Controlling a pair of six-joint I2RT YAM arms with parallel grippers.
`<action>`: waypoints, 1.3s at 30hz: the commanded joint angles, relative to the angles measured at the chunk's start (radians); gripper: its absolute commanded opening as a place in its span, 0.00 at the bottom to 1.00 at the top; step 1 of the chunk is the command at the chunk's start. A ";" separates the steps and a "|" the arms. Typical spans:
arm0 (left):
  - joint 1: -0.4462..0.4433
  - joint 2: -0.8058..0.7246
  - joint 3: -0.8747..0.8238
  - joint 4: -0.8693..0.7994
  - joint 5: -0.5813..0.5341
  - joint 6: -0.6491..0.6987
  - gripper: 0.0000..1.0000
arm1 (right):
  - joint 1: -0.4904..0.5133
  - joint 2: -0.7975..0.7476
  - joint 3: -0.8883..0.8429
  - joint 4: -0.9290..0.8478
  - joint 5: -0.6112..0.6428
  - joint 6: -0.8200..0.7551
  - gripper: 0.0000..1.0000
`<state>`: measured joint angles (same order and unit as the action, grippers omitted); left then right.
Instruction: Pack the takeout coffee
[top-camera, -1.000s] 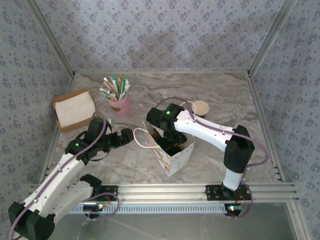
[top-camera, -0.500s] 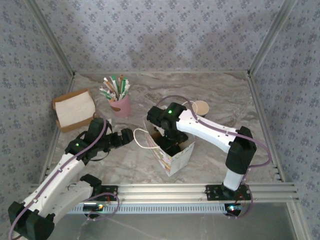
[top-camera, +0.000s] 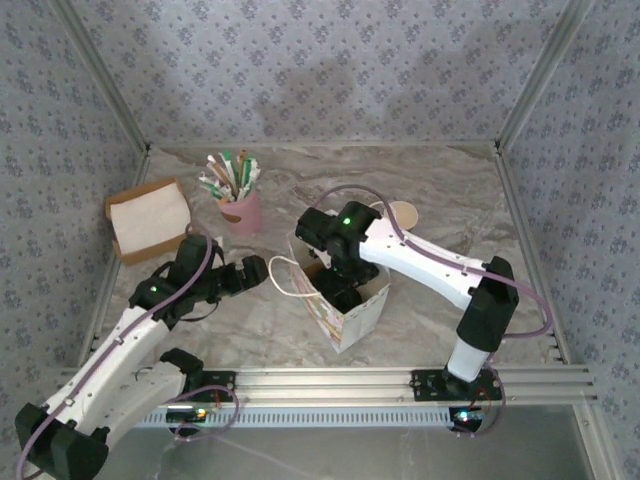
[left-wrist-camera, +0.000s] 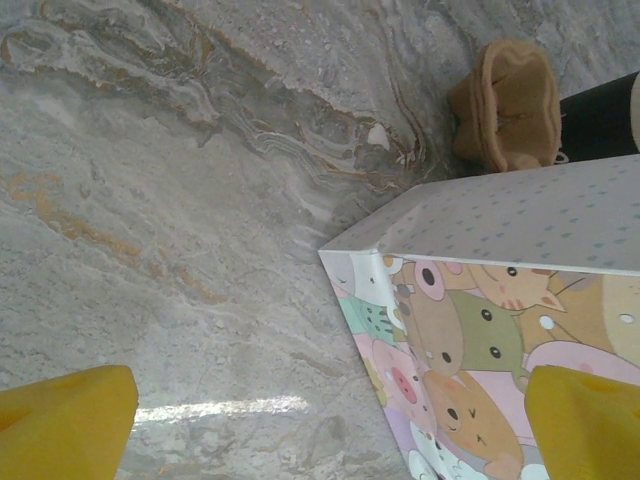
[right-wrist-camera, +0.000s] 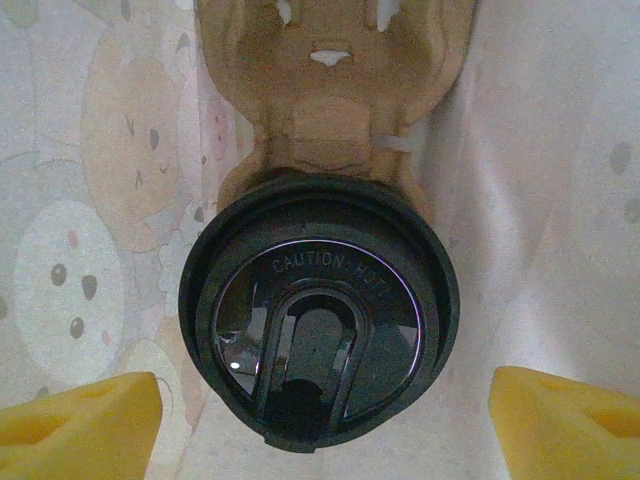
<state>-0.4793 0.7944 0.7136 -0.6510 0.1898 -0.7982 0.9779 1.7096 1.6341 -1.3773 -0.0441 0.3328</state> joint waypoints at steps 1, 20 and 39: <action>-0.007 -0.014 0.049 -0.006 -0.012 -0.005 0.99 | 0.011 -0.030 0.038 -0.047 0.025 0.025 0.87; -0.016 -0.144 0.189 -0.061 0.030 0.037 0.99 | 0.026 -0.076 0.109 -0.067 0.043 0.033 0.87; -0.015 -0.174 0.205 -0.067 0.040 0.044 0.99 | 0.033 -0.147 0.130 -0.046 0.039 0.050 0.88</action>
<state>-0.4870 0.6357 0.8875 -0.7078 0.2066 -0.7750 1.0042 1.5990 1.7382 -1.4117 -0.0143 0.3595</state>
